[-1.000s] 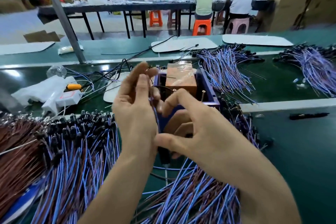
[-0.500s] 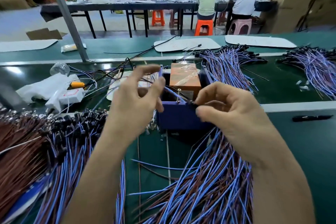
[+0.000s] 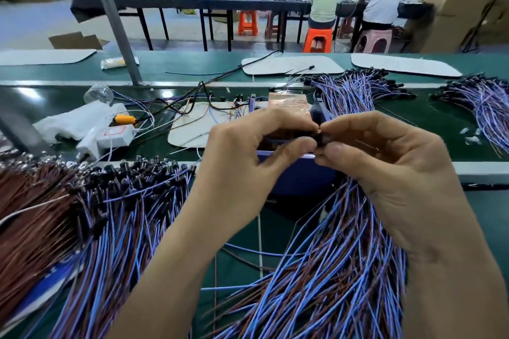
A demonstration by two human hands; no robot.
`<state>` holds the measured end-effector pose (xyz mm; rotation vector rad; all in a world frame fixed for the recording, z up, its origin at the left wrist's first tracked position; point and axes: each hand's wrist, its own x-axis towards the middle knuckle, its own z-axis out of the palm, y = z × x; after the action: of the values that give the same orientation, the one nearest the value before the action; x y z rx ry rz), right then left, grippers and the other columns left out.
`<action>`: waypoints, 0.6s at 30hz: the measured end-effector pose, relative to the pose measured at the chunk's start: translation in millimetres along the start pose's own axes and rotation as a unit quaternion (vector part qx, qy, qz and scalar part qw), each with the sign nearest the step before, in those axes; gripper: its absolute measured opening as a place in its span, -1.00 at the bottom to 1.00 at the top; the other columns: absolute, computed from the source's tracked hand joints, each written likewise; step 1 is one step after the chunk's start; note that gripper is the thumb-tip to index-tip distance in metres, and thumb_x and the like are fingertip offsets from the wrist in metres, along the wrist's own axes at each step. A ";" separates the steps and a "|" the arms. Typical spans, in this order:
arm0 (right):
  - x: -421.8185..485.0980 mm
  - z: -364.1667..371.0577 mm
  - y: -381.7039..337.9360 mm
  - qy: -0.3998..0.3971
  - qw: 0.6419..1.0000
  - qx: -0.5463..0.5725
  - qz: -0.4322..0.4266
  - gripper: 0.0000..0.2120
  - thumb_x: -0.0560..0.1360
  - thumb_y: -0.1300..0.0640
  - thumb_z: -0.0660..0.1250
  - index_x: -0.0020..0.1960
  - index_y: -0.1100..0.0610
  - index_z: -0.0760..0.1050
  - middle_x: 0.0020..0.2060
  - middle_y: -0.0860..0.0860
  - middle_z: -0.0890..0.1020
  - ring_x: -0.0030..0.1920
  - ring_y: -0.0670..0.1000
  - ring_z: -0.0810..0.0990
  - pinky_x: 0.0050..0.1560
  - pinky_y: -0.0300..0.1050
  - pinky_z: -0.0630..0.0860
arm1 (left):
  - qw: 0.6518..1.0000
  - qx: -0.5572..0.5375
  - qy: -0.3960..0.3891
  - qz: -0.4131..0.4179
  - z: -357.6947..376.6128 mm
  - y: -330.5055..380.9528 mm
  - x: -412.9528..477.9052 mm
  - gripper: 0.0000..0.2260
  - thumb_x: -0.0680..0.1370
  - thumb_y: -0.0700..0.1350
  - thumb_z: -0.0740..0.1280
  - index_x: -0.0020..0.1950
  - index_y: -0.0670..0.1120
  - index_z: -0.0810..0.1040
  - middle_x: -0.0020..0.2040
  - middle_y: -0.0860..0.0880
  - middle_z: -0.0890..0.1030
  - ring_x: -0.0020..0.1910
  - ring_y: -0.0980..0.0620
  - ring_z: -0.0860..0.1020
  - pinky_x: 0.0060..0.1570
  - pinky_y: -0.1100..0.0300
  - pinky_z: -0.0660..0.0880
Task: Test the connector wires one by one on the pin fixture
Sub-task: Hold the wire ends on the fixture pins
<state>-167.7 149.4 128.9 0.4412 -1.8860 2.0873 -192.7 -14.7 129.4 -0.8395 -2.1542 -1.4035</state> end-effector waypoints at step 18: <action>-0.6 8.3 6.8 0.031 0.996 -0.072 -0.046 -0.83 0.47 0.36 0.36 -0.11 0.11 0.59 -0.21 0.02 0.71 -0.20 0.01 0.71 -0.12 -0.21 0.62 | 0.999 0.024 -0.016 -0.014 3.7 4.3 -1.5 -0.78 0.53 -0.11 0.30 0.13 -0.08 0.64 -0.12 0.07 0.59 -0.14 0.25 0.51 -0.10 0.49 0.34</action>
<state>-169.8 140.4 123.2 0.4156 -1.9264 1.8712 -188.8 -10.4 129.8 -0.8215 -2.2229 -1.3560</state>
